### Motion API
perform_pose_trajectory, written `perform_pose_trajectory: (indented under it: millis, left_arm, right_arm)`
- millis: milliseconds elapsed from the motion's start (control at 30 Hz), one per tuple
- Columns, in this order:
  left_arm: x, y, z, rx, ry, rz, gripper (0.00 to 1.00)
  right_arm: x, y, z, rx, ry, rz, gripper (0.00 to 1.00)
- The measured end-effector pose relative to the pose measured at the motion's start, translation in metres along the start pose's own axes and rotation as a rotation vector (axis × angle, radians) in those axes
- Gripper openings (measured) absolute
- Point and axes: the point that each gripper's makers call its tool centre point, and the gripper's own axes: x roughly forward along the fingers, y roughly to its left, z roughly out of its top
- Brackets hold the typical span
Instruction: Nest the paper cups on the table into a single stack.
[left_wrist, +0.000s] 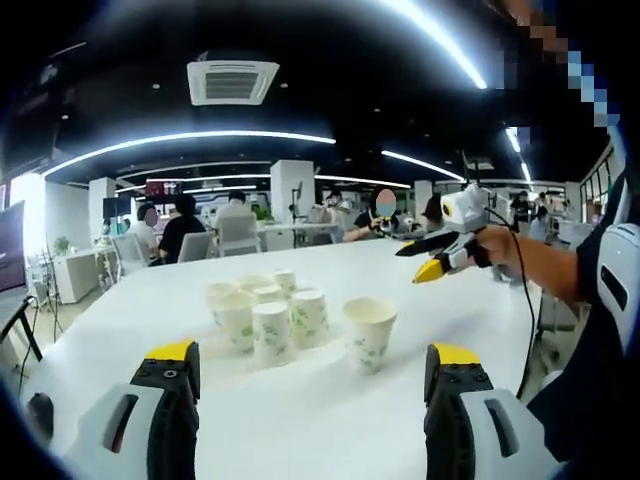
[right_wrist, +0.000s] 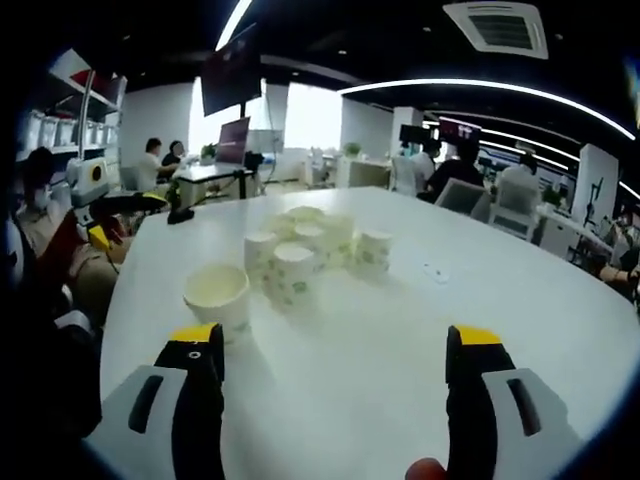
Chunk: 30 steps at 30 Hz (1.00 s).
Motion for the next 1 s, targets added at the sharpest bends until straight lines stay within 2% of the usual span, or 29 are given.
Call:
perform_pose_trajectory:
  millis: [267, 600, 833, 1000]
  left_arm:
    - [-0.003, 0.000, 0.000, 0.000, -0.002, 0.010, 0.99]
    - [-0.009, 0.000, 0.000, -0.006, -0.013, 0.018, 0.99]
    - [-0.013, 0.000, -0.005, -0.012, -0.008, 0.022, 0.99]
    - [-0.016, 0.002, -0.003, -0.014, -0.016, 0.027, 0.99]
  right_arm:
    - [0.017, 0.008, 0.008, -0.018, 0.007, 0.041, 0.92]
    - [0.042, 0.016, 0.036, -0.054, -0.002, 0.100, 0.89]
    - [0.057, 0.027, 0.037, -0.069, 0.016, 0.136, 0.87]
    - [0.063, 0.024, 0.041, -0.066, 0.017, 0.138, 0.85]
